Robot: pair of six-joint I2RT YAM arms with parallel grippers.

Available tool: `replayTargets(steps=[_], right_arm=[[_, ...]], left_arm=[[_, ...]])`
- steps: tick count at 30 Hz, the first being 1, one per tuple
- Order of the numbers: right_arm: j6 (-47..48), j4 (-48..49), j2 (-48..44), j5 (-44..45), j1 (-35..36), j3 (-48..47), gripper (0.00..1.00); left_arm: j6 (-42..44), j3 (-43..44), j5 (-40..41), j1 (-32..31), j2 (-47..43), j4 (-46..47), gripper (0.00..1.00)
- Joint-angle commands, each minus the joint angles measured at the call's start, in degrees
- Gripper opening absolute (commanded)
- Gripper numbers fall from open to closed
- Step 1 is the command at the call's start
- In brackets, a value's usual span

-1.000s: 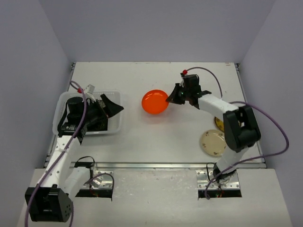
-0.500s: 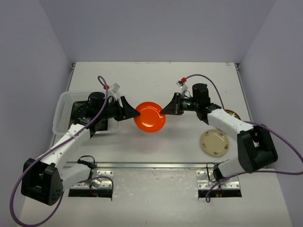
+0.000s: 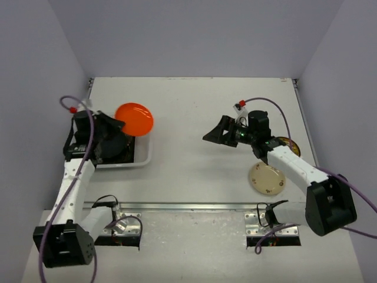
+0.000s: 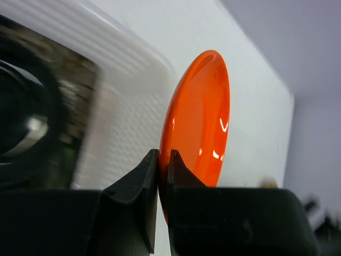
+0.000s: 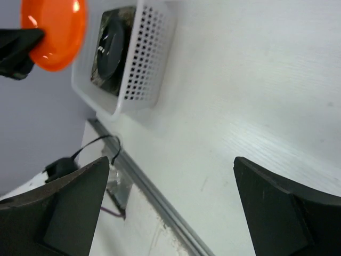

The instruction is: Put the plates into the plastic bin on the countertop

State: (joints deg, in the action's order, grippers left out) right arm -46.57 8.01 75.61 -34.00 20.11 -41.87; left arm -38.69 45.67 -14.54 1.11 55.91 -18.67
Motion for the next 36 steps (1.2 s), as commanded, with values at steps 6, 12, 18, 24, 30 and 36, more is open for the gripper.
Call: replayTargets(steps=[6, 12, 18, 24, 30, 36], right_arm=[[-3.76, -13.13, -15.34, 21.50, -7.04, 12.99, 0.99], [-1.67, -13.93, -24.50, 24.13, -10.63, 17.94, 0.99], [2.27, -17.76, -27.95, 22.69, -10.70, 14.76, 0.99], [4.91, -21.89, -27.92, 23.69, -10.70, 11.99, 0.99], [8.24, -27.49, -27.56, 25.33, -10.70, 7.61, 0.99], [10.60, -32.60, -31.17, 21.17, -10.70, 3.57, 0.99]], left_arm=[[-7.35, -6.09, 5.97, 32.54, -2.77, -1.03, 0.00], [-5.96, -9.00, 1.88, 35.72, 1.73, 3.00, 0.00], [-4.49, -11.13, 0.00, 35.72, 1.40, 4.38, 0.47], [1.24, -9.67, -2.30, 35.31, -3.32, -1.03, 0.99], [6.53, -9.75, -7.21, 33.61, -7.18, -6.64, 1.00], [3.38, -5.27, -4.33, 8.73, -11.82, -4.50, 1.00]])
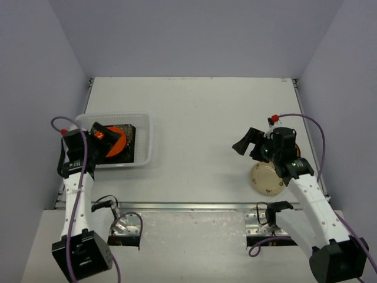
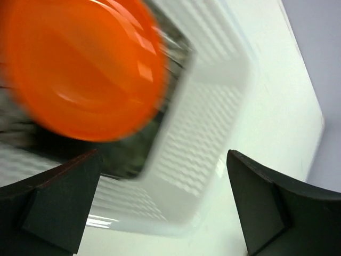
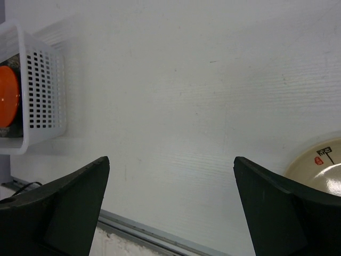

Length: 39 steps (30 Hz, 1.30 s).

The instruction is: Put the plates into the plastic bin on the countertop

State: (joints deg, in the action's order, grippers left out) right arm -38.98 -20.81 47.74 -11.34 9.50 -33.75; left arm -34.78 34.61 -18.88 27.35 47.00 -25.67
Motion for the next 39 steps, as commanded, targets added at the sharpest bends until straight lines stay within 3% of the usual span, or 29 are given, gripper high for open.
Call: replayTargets(steps=[1, 4, 5, 6, 7, 13, 15, 23, 30, 32, 36, 39], right_arm=[[3.22, -5.39, -5.09, -1.51, -0.09, -5.91, 0.99], [3.53, -8.80, -9.53, -1.45, -0.09, -8.76, 0.99], [3.85, -10.72, -11.95, -0.83, -0.09, -10.18, 0.99], [4.06, -11.59, -12.78, -0.29, -0.09, -10.76, 0.99], [4.34, -15.65, -16.75, 1.51, -0.08, -13.50, 0.99], [4.73, -24.95, -24.98, 10.10, -0.09, -19.69, 0.99], [5.31, -28.46, -26.11, 10.63, -0.09, -21.08, 0.99], [7.38, -32.90, -28.25, 11.12, 0.00, -20.34, 0.99], [8.26, -33.33, -30.20, 10.96, 0.00, -17.41, 0.99], [8.47, -33.16, -30.33, 11.24, 0.00, -16.66, 0.99], [8.89, -32.81, -30.18, 11.25, 0.00, -16.11, 0.99], [9.01, -32.71, -29.90, 11.25, 0.00, -15.99, 0.99]], left_arm=[[-1.72, 7.73, 4.03, -25.73, -2.03, 3.82, 1.00], [-4.95, 10.24, 11.95, -41.05, 3.70, 9.15, 1.00], [-5.73, 10.74, 15.07, -48.72, 7.45, 12.63, 1.00], [-5.80, 11.01, 15.30, -50.72, 9.26, 13.92, 1.00], [-6.10, 12.31, 16.20, -59.95, 17.88, 20.06, 1.00], [-9.88, 20.97, 9.78, -73.04, 45.50, 38.32, 1.00], [-10.92, 29.81, 8.18, -77.40, 54.60, 40.68, 1.00], [-12.76, 50.48, 6.02, -81.97, 81.53, 34.29, 0.96], [-13.84, 56.28, 3.53, -82.79, 89.77, 30.57, 0.68], [-13.58, 58.67, 1.76, -82.98, 92.16, 28.86, 0.52], [-11.66, 62.97, -1.08, -83.64, 95.82, 23.96, 0.41], [-10.29, 65.32, -2.38, -84.05, 97.76, 20.47, 0.38]])
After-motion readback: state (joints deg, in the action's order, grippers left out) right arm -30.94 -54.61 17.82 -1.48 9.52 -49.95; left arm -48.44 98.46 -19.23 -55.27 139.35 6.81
